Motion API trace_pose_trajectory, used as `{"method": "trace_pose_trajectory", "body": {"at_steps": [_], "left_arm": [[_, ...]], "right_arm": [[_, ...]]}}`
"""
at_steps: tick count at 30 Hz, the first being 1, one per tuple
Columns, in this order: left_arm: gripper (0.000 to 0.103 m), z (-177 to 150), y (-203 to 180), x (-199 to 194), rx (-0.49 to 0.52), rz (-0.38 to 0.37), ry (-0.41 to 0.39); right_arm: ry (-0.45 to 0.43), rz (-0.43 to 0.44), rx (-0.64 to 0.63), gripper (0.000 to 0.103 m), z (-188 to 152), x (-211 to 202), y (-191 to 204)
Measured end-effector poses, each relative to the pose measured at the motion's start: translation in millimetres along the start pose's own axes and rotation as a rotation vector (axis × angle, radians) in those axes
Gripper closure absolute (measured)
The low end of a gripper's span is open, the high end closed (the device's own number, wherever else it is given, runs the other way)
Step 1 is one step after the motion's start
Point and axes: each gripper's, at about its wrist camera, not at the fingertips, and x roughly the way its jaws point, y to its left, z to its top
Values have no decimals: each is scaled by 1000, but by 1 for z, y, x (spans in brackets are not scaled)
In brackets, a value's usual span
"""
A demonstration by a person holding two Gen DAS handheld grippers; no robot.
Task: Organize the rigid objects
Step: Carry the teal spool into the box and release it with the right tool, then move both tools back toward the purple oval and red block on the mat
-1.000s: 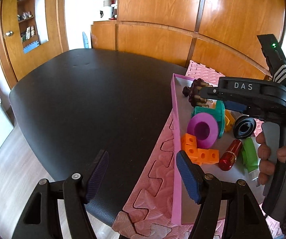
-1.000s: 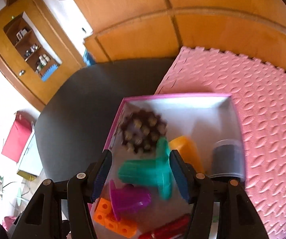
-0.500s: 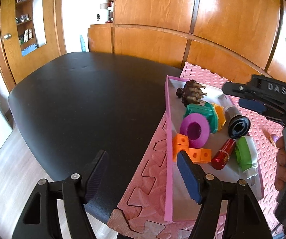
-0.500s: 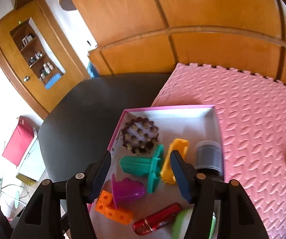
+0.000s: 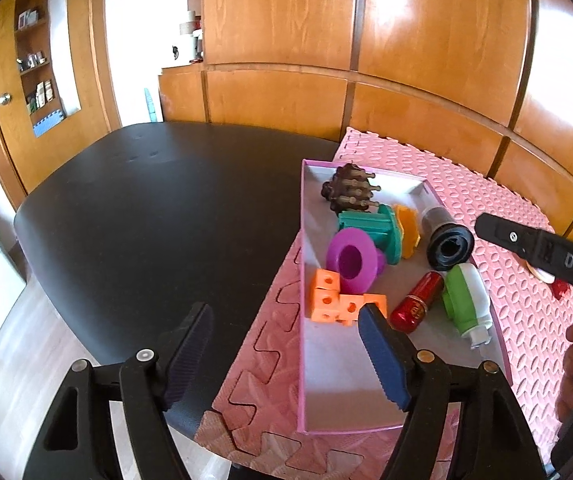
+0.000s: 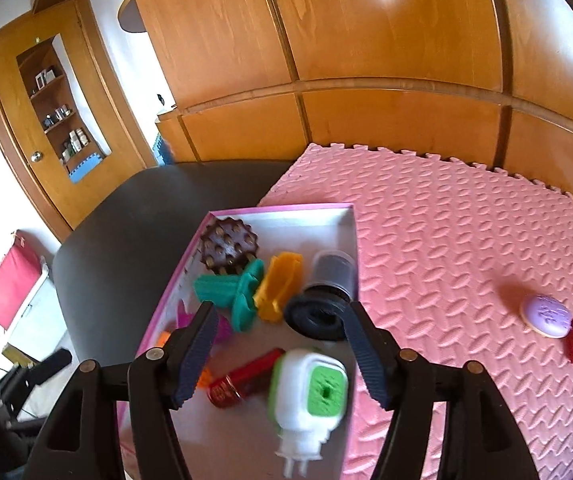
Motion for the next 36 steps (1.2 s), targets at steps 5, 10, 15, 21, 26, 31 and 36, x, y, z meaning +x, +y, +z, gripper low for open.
{"method": "trace_pose_trajectory", "body": {"at_steps": [5, 10, 15, 21, 26, 31, 36], "left_arm": [[27, 1, -9, -3, 23, -6, -5], [27, 1, -17, -6, 44, -14, -7], [27, 1, -28, -9, 70, -25, -12], [27, 1, -43, -12, 107, -43, -17], [27, 4, -60, -16, 148, -69, -22], [23, 11, -87, -23, 205, -107, -47], [21, 17, -126, -23, 284, -155, -51]], "right_arm": [[-14, -30, -4, 36, -7, -11, -14], [-32, -63, 12, 36, -10, -23, -33], [-45, -110, 24, 36, -11, -36, -57], [-56, -189, 33, 36, -11, -55, -94], [-73, -269, 53, 36, -10, -74, -137], [-98, -366, 146, 36, -14, -93, -193], [-145, -474, 345, 36, -37, -111, -253]]}}
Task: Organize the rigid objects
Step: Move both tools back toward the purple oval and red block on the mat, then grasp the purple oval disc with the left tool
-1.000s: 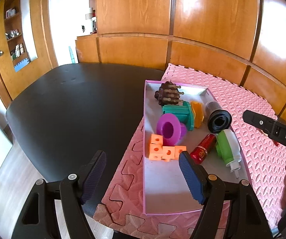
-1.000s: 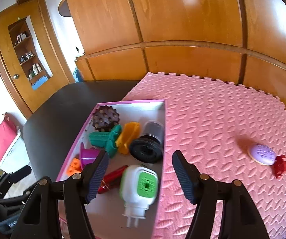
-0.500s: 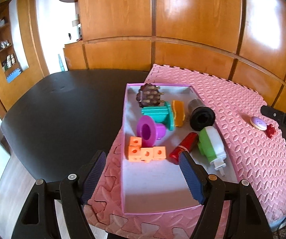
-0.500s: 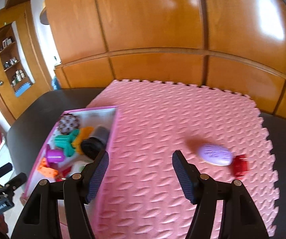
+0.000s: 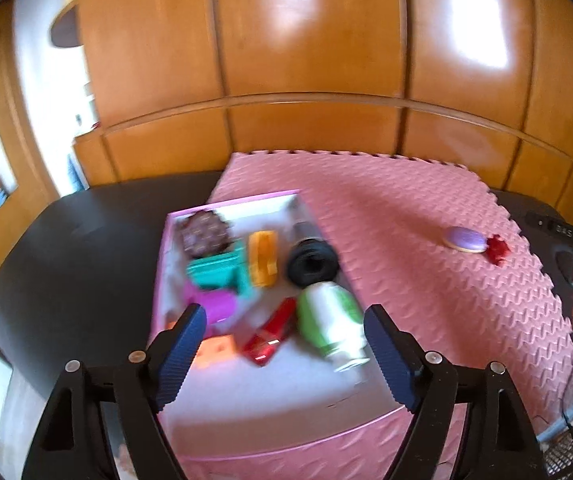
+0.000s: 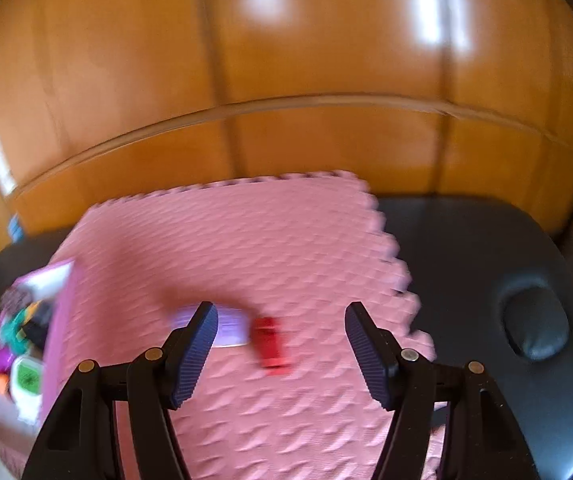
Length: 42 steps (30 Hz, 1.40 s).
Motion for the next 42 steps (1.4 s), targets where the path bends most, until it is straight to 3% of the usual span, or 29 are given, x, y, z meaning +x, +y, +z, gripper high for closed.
{"method": "trace_pose_trajectory", "body": {"at_steps": [3, 8, 14, 23, 42], "left_arm": [[21, 6, -24, 10, 29, -39, 25], [17, 18, -74, 34, 92, -120, 76], [14, 34, -127, 71, 170, -174, 124], [10, 61, -175, 125, 182, -235, 198], [8, 82, -224, 195, 229, -254, 252]], "right_arm": [[73, -28, 165, 36, -1, 16, -37], [92, -7, 272, 36, 1, 20, -58], [100, 24, 274, 36, 3, 19, -52], [126, 63, 321, 36, 7, 21, -57], [167, 124, 354, 36, 8, 27, -58]]}}
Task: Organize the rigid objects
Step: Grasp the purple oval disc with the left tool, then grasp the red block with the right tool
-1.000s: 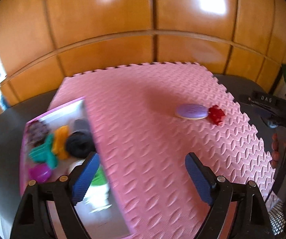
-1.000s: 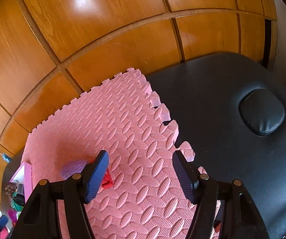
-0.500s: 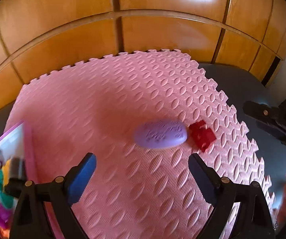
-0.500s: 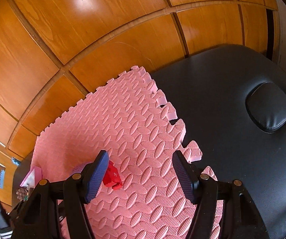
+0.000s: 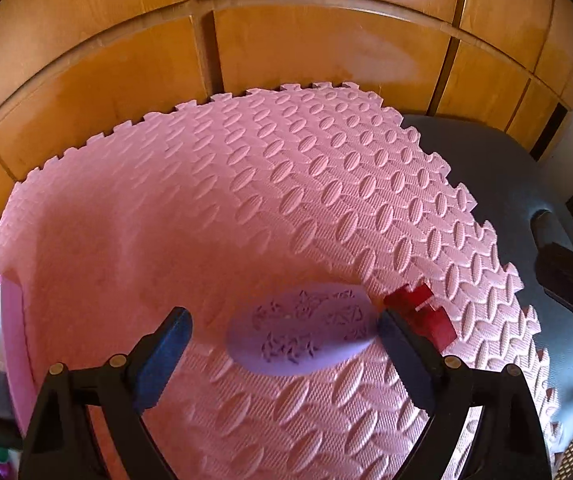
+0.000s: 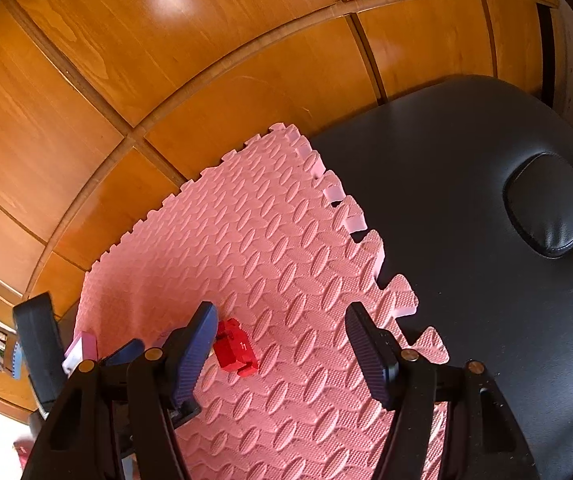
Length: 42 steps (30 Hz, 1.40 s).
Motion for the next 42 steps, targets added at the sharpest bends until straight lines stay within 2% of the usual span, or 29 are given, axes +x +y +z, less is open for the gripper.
{"method": "trace_pose_trajectory", "body": {"at_steps": [3, 4, 5, 6, 10, 19, 23, 31, 40, 42], "left_arm": [[10, 0, 3, 13, -26, -13, 29], [22, -3, 3, 10, -22, -4, 0], [26, -5, 2, 8, -14, 11, -17], [26, -7, 3, 7, -10, 25, -21], [27, -22, 14, -4, -62, -1, -26], [27, -94, 23, -50, -107, 14, -69], [26, -115, 21, -54, -64, 38, -120], [26, -113, 22, -51, -70, 33, -126], [25, -114, 21, -52, -68, 40, -132], [25, -114, 21, -53, -69, 38, -132]], "right_arm": [[10, -2, -3, 36, -1, 2, 1], [13, -4, -4, 36, -2, 3, 1], [13, -5, -5, 36, -2, 4, 0], [12, -5, -9, 36, -2, 4, 1], [12, -6, -15, 36, -3, 5, 1], [51, 4, -36, 36, -8, 14, 3], [66, 14, -89, 36, -14, 20, 13], [96, 30, -258, 36, -32, 35, 41], [110, -49, -405, 36, -29, 59, 70], [157, -81, -452, 52, -30, 75, 76]]}}
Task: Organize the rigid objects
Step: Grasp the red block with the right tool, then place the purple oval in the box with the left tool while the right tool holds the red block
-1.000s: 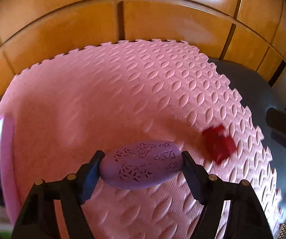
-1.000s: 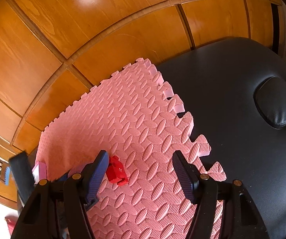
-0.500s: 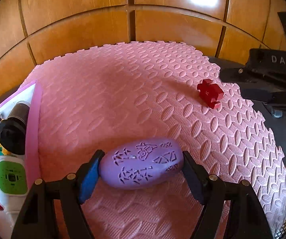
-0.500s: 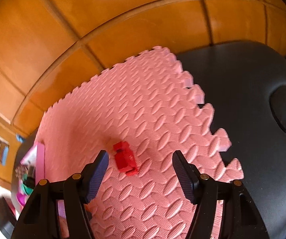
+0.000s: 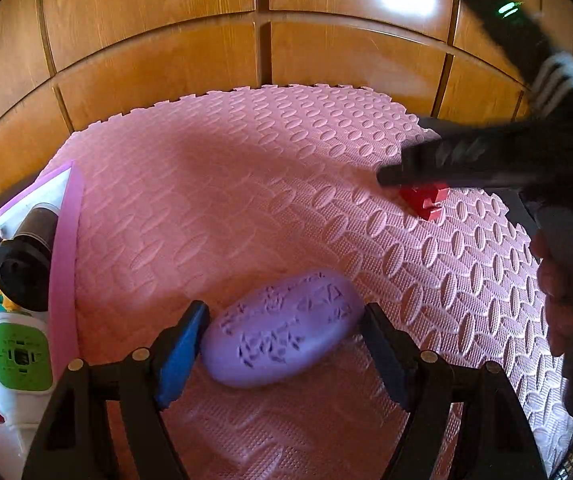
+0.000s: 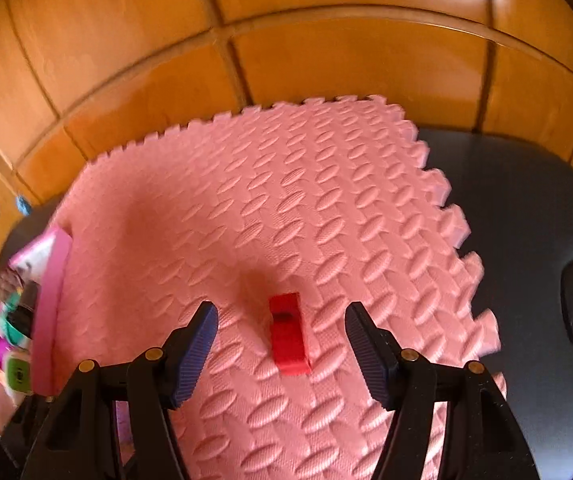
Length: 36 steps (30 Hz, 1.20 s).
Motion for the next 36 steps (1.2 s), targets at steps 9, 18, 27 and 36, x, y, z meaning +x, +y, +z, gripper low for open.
{"method": "trace_pose_trajectory", "body": {"at_steps": [9, 18, 27, 36], "left_arm": [[25, 1, -1, 2, -4, 1, 0], [25, 1, -1, 1, -2, 3, 1], [25, 2, -1, 2, -1, 4, 3], [25, 1, 0, 1, 0, 5, 2]], "right_arm": [[60, 43, -99, 89, -43, -16, 17], [21, 164, 24, 89, -56, -23, -4], [-40, 146, -3, 89, -58, -22, 0], [-100, 21, -99, 88, -62, -19, 21]]}}
